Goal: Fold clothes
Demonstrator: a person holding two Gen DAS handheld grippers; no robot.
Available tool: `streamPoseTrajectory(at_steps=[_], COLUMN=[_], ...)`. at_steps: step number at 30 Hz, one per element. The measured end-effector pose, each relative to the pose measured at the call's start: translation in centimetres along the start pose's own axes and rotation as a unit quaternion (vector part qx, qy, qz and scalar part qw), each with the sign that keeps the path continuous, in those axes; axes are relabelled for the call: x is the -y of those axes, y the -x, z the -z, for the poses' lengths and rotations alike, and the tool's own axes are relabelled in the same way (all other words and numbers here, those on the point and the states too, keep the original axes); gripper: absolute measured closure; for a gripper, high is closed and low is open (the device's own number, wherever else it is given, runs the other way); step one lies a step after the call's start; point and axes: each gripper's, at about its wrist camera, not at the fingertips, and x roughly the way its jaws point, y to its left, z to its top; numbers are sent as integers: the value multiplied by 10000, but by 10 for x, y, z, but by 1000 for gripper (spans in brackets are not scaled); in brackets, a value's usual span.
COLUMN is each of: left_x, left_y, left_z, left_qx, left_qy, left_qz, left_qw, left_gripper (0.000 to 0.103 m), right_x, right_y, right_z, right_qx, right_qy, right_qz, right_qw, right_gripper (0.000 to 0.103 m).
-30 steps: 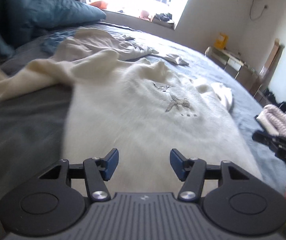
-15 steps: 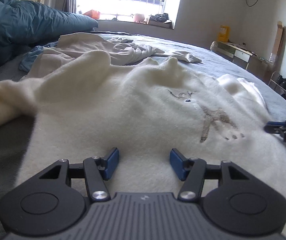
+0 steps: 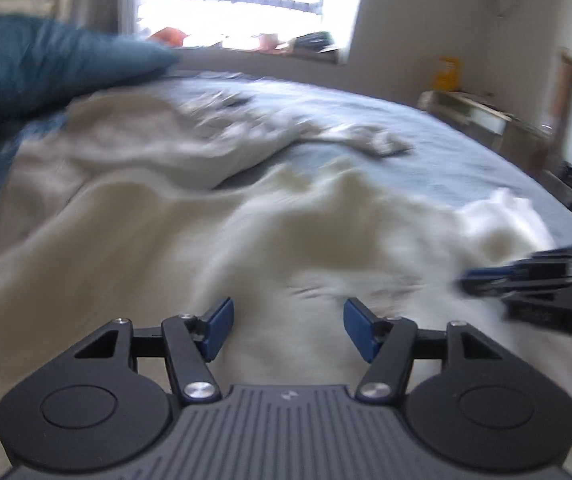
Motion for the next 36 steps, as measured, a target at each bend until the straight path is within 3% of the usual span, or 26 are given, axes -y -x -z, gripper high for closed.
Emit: streamPoseTrajectory(at_steps=[2,4,5,10,12,14,15,19,22,23,25,28,29,32,34,36], left_x=[-24,-43,-53,-104,-122,-132,-136,-147,-151,-150,-149,-149,-149,-150,-150,-146], left_y=[4,17,21,38,37,34,33,32,33,34,34,34,34,34,35,38], left_z=[6,3,1,-8,-6,-4,-4,-4,-2,-1,0,1,1,2,2,1], left_qx=[42,138,221,694,703,717,726,762,767,773,777,794,805,829,842,886], left_qy=[446,791,933,1590,1807,1878,1907,2073,2175,2190,2200,2222,2237,2256,2236,2176], left_qz=[264,387,313,-294,-388,-456,-484,-493,-428,-422,-430,-415,-404,-349,-300,-193], left_qw=[9986,9960,9949,9844,9803,9785,9778,9741,9721,9717,9715,9709,9705,9701,9706,9718], left_gripper=[43,41,39,42,56,67,73,80,80,80,80,80,80,80,76,62], right_x=[24,27,24,-58,-97,-128,-135,-107,-71,-63,-63,-89,-99,-102,-88,-64], right_y=[2,12,17,7,-14,-38,-51,-97,-102,-98,-85,-90,-99,-153,-157,-143], right_z=[3,-9,-16,-66,-79,-85,-85,-87,-103,-108,-113,-115,-116,-125,-141,-151], right_qx=[39,126,200,451,345,162,55,-103,28,91,183,-108,-240,-322,21,292], right_qy=[-331,-499,-495,-231,-3,271,401,559,-180,-405,-546,-223,-66,-23,-371,-731], right_qz=[-55,93,98,-1424,-1963,-2227,-2118,-1065,-539,-520,-872,-1494,-1517,-1006,-525,-214], right_qw=[9994,9986,9985,9885,9799,9744,9765,9927,9984,9978,9945,9885,9881,9944,9979,9967], right_gripper=[103,103,97,98,98,98,101,103,103,99,98,99,100,103,103,98])
